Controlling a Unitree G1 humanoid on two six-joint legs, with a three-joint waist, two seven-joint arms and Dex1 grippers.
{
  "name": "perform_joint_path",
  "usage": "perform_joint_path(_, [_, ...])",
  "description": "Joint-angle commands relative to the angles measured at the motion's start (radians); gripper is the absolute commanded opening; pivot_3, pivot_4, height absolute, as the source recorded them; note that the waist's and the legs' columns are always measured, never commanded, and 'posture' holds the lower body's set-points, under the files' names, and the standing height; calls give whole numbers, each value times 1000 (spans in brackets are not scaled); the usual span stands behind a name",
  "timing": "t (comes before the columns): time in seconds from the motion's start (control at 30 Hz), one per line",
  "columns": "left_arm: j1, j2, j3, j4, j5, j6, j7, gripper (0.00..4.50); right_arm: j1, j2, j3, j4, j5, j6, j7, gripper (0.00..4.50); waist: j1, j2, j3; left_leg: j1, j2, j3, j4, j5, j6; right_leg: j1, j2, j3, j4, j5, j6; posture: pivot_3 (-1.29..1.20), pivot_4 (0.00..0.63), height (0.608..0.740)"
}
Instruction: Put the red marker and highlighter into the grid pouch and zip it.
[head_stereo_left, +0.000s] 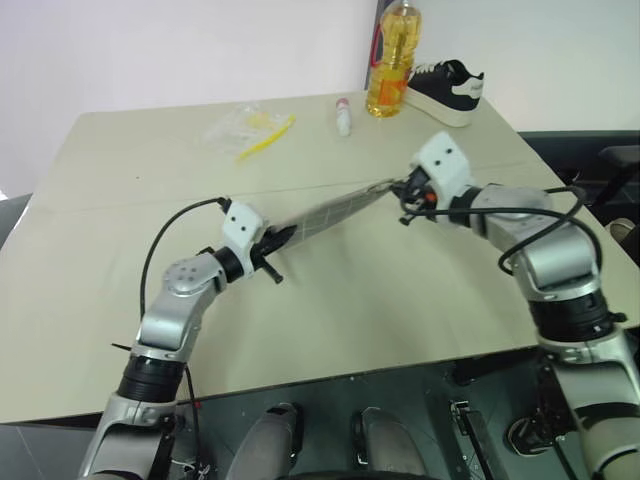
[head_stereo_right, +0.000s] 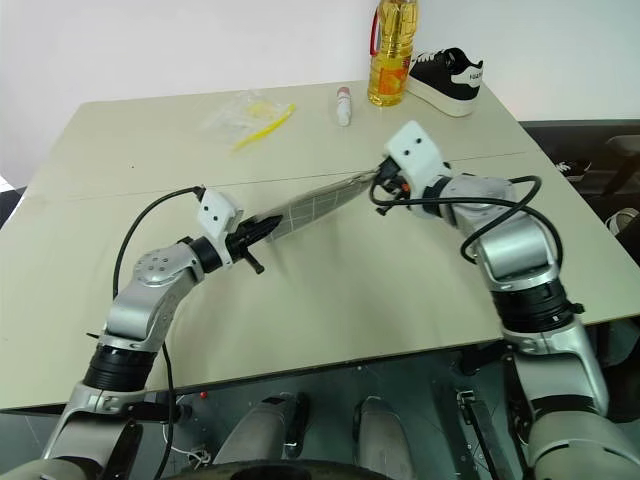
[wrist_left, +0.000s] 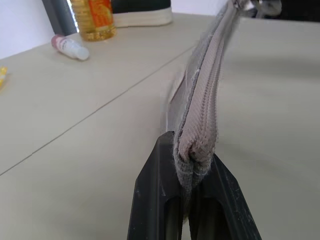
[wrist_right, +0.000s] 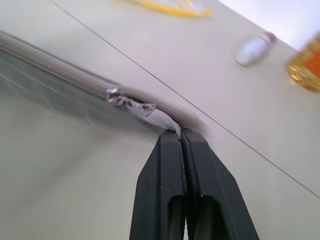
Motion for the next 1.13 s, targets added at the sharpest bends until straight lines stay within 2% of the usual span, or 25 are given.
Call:
perform_joint_path(0.03, [22, 38, 34, -29, 2, -38, -20, 0, -29, -52, -67, 38, -34, -51, -3, 62, 0, 0, 0, 0, 0, 0, 0, 0, 0, 0, 0, 0, 0, 0, 0, 0, 150, 740])
perform_joint_path(0.2, [53, 54, 37, -49, 2, -48, -26, 0, -8, -75, -67, 43, -26, -72, 34, 62, -2, 0, 0, 0, 0, 0, -1, 0, 0, 0, 0, 0, 0, 0, 0, 0, 150, 740])
perform_joint_path(0.33, [69, 64, 19, -72, 3, -36, -37, 0, 34, -49, -73, 4, 47, -69, 113, 62, 0, 0, 0, 0, 0, 0, -1, 0, 0, 0, 0, 0, -1, 0, 0, 0, 150, 740])
perform_joint_path(0.43, [93, 65, 26, -103, -35, -3, -44, 1065, 111, -58, -78, -46, 98, -83, 191, 1379, 0, 0, 0, 0, 0, 0, -1, 0, 0, 0, 0, 0, -1, 0, 0, 0, 150, 740])
perform_joint_path(0.63, [195, 112, 59, -209, -49, 62, -41, 4066, 225, -105, -117, -92, 132, -121, 273, 4422, 0, 0, 0, 0, 0, 0, -1, 0, 0, 0, 0, 0, -1, 0, 0, 0, 150, 740])
perform_joint_path(0.73, [309, 139, 114, -270, -93, 103, -48, 4066, 299, -126, -160, -88, 144, -163, 294, 4422, -3, 0, 0, 0, 1, 0, -2, -1, 1, 0, 0, 0, -2, 0, 0, 0, 150, 740])
perform_joint_path(0.97, [460, 94, 302, -261, -156, 121, 61, 4066, 321, -25, -306, 60, 212, -288, 257, 4422, 1, 1, 1, 0, 1, 0, -2, -2, -1, 2, -1, 0, -4, 0, -1, 0, 150, 740])
perform_joint_path(1.13, [517, 91, 382, -244, -156, 81, 78, 4066, 326, -4, -304, 102, 221, -321, 278, 4422, 0, 1, 1, 0, 1, 1, -2, -2, -1, 2, -1, 0, -7, 0, -1, 0, 150, 740])
